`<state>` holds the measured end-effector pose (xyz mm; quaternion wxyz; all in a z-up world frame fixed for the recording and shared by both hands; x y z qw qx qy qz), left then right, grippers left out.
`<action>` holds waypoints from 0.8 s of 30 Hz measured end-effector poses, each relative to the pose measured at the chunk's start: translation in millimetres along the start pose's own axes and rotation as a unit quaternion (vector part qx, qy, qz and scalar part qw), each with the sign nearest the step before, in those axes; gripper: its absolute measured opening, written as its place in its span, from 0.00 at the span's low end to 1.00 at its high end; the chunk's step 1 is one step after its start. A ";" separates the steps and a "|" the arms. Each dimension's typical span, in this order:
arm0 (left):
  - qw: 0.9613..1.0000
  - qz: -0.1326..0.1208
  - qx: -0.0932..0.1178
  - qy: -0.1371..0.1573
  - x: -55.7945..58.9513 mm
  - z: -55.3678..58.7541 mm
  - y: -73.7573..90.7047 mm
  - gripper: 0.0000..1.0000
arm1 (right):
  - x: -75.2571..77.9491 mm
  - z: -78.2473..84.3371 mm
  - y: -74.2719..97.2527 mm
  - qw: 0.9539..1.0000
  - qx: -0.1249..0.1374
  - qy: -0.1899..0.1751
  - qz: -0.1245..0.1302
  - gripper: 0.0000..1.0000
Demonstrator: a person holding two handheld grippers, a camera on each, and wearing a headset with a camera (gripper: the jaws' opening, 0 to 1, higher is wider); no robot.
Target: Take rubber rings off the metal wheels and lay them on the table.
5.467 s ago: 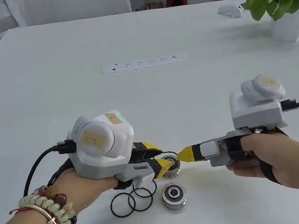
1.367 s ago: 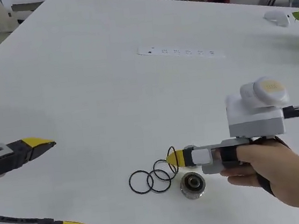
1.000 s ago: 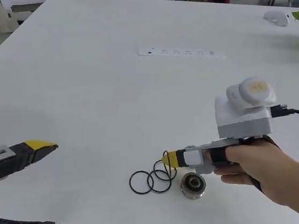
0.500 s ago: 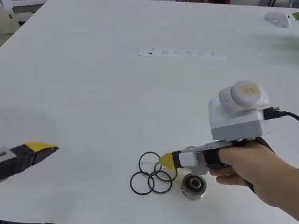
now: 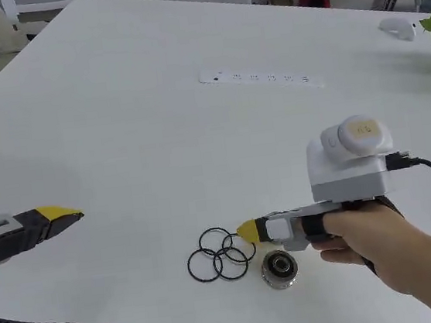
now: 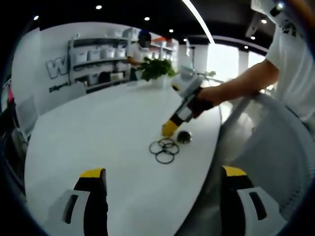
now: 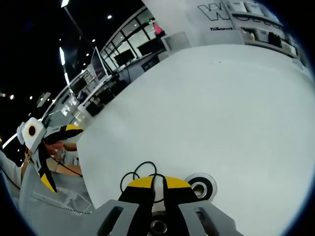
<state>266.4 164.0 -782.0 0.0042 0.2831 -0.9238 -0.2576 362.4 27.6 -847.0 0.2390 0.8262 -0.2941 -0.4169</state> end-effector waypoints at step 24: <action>1.000 0.014 -0.007 -0.011 7.5 -3.2 -1.0 0.97 | -5.5 -5.6 76.1 0.996 0.041 0.051 -0.053 0.29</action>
Point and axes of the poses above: the centre of the closed fingertips' face, and the gripper's own axes: y roughly backward along the fingers, x roughly to its right, z roughly out of its underside, the point moved 1 cm from there along y, roughly backward along the fingers, and after that the axes turned 11 degrees about -y, right-handed, at the moved point
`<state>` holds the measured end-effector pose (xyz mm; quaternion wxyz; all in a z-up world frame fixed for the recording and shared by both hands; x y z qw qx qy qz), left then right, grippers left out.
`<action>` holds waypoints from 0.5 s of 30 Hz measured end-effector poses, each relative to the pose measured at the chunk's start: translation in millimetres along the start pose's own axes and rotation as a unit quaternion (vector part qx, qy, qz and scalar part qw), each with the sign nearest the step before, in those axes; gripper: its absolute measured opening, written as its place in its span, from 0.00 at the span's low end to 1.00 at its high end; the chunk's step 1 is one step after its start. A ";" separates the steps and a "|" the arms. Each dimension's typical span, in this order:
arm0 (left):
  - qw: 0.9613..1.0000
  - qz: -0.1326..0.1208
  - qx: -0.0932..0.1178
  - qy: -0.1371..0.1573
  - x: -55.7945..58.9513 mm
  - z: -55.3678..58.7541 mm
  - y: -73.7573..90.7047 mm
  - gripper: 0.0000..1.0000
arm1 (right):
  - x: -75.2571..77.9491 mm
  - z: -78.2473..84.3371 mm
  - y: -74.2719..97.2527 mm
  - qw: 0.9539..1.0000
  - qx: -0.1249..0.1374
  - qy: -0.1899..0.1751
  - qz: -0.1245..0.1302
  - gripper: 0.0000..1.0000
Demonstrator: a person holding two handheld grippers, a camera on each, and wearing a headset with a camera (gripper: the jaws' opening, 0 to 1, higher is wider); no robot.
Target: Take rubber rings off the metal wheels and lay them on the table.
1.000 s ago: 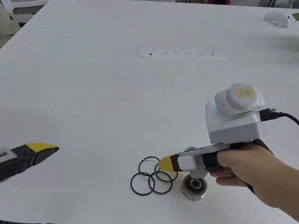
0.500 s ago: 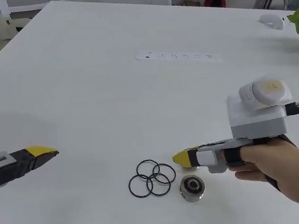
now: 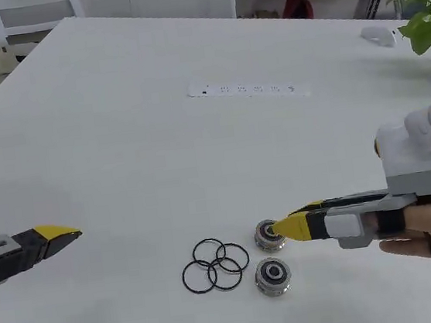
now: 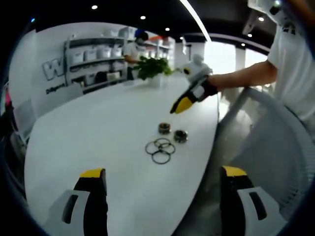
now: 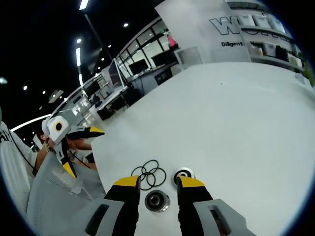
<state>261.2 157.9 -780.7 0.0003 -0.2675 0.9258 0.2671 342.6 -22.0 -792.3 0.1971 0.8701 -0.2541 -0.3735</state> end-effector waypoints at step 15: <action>1.000 -0.001 -0.005 -0.001 2.9 -1.4 0.2 1.00 | 0.6 -3.7 66.6 0.996 0.085 0.015 0.004 0.57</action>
Point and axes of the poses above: the centre of the closed fingertips' face, and the gripper's own axes: y roughly backward along the fingers, x roughly to its right, z roughly out of its underside, the point moved 1 cm from there along y, roughly backward along the fingers, and after that the axes turned 11 degrees about -y, right-handed, at the moved point
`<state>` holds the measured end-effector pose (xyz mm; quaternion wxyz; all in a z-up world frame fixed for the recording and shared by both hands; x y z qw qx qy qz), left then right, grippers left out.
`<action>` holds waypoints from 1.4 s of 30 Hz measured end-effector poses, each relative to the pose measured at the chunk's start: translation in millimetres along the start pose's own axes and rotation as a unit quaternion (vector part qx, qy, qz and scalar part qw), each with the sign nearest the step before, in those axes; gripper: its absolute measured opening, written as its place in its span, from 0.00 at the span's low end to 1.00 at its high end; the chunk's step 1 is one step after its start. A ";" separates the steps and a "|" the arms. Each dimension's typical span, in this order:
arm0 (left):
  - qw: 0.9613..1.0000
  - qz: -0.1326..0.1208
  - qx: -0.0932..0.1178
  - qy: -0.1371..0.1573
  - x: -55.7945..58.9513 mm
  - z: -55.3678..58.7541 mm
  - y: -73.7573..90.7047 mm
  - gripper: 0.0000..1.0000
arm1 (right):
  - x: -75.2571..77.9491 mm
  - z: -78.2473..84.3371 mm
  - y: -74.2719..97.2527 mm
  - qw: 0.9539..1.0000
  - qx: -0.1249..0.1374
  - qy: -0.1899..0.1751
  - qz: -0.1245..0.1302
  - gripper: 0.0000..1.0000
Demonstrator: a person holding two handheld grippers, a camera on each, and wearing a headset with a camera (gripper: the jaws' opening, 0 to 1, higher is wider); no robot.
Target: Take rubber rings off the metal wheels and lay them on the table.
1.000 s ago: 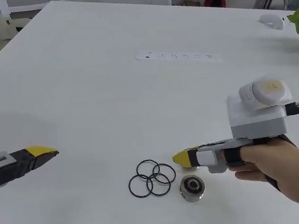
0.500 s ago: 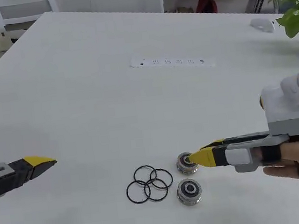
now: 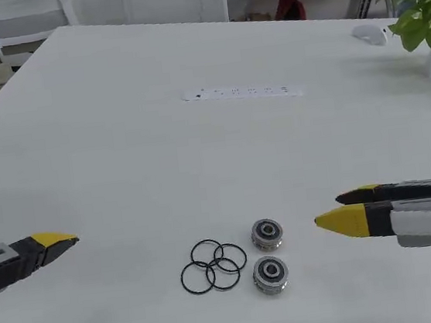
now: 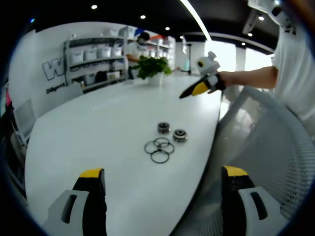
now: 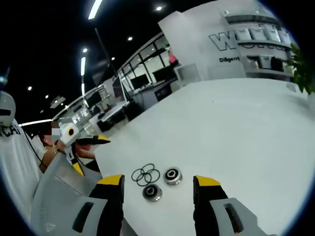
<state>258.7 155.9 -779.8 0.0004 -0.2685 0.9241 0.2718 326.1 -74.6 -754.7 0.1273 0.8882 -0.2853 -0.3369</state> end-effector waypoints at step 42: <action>0.999 0.016 0.012 0.025 16.8 -13.1 0.5 1.00 | 30.1 86.2 40.3 0.984 -0.123 0.068 0.113 0.99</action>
Point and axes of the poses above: the centre of the closed fingertips' face, and the gripper's own axes: y roughly backward along the fingers, x roughly to its right, z roughly out of its underside, the point moved 1 cm from there along y, roughly backward along the fingers, and after that the axes turned 11 degrees about -y, right-handed, at the moved point
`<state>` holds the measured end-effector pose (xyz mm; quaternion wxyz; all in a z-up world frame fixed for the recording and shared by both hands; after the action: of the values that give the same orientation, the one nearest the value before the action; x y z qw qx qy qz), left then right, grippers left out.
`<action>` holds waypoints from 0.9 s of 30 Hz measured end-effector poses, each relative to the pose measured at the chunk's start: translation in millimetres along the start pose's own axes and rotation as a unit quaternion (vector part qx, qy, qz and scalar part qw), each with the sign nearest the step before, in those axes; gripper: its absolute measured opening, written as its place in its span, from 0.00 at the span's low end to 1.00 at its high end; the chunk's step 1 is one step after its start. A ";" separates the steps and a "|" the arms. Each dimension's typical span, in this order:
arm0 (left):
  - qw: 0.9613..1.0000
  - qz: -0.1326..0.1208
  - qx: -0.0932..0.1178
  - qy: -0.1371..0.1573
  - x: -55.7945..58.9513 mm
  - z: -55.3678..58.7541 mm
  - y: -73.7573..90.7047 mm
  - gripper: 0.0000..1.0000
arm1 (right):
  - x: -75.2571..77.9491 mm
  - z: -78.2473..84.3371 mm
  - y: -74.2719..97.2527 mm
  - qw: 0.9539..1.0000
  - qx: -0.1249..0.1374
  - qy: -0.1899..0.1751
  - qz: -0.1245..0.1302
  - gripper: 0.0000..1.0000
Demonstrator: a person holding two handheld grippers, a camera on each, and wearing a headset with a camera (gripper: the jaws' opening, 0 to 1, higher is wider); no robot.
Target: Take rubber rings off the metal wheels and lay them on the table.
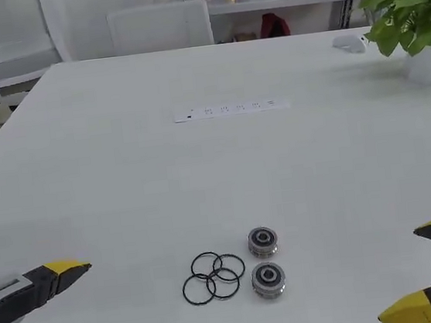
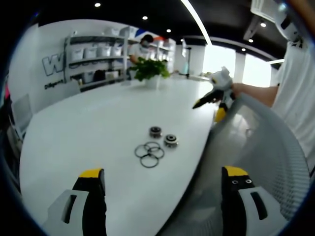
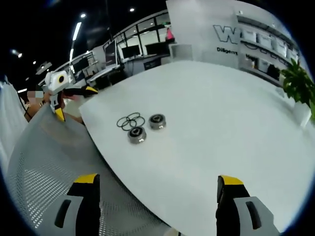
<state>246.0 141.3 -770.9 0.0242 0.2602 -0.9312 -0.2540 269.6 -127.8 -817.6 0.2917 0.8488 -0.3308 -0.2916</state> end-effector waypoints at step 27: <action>0.998 -0.046 -0.006 0.053 -4.7 10.0 2.8 1.00 | 1.2 19.7 4.5 0.998 -0.005 -0.049 0.025 0.94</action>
<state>246.9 150.3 -777.8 0.0631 0.3156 -0.9142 -0.2464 255.1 -137.4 -827.8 0.2867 0.8237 -0.3638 -0.3271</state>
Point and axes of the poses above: the centre of the closed fingertips' face, and the gripper's own axes: y roughly backward along the fingers, x roughly to its right, z roughly out of its underside, the point moved 1 cm from there along y, roughly backward along the fingers, and after that the axes turned 11 degrees about -y, right-handed, at the moved point
